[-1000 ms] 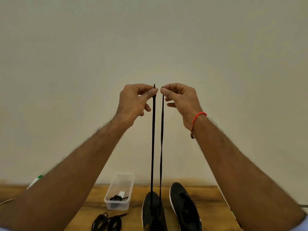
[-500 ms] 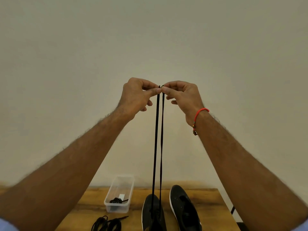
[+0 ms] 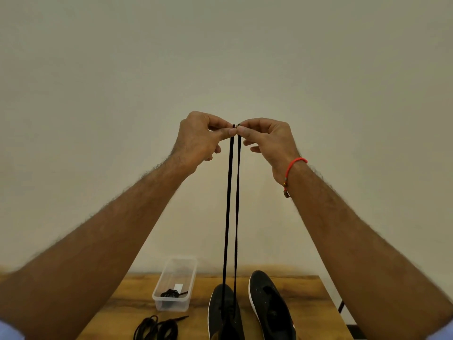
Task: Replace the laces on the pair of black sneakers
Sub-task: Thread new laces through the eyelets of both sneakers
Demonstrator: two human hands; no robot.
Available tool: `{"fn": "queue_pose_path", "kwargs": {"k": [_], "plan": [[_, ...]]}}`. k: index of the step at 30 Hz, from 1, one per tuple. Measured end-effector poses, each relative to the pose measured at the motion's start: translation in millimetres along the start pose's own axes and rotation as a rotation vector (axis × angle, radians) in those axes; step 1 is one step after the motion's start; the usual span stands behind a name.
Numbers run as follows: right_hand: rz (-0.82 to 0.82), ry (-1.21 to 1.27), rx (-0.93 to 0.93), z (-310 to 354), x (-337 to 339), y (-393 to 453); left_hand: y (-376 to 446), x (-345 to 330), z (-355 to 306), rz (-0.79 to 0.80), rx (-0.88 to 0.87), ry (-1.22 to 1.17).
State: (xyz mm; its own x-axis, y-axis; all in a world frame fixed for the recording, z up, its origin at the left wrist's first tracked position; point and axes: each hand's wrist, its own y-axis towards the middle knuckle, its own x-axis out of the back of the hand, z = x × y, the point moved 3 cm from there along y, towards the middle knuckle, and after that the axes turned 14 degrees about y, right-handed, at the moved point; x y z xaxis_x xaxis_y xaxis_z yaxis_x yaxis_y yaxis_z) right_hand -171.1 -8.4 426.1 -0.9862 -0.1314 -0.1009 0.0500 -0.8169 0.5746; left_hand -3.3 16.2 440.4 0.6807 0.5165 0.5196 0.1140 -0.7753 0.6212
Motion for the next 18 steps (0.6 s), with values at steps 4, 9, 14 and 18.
{"fn": "queue_pose_path", "kwargs": {"k": [4,9,14,18], "plan": [[0.019,0.001,-0.027,-6,2,-1,-6,-1,-2,0.036,-0.037,0.031],[-0.017,0.076,-0.137,-34,18,-16,-17,-6,36,0.126,0.042,0.118],[-0.032,0.0,-0.214,-84,36,-35,-37,-18,90,0.072,-0.043,0.453],[0.02,-0.047,-0.33,-142,35,-64,-74,-59,133,0.193,-0.039,0.528]]}}
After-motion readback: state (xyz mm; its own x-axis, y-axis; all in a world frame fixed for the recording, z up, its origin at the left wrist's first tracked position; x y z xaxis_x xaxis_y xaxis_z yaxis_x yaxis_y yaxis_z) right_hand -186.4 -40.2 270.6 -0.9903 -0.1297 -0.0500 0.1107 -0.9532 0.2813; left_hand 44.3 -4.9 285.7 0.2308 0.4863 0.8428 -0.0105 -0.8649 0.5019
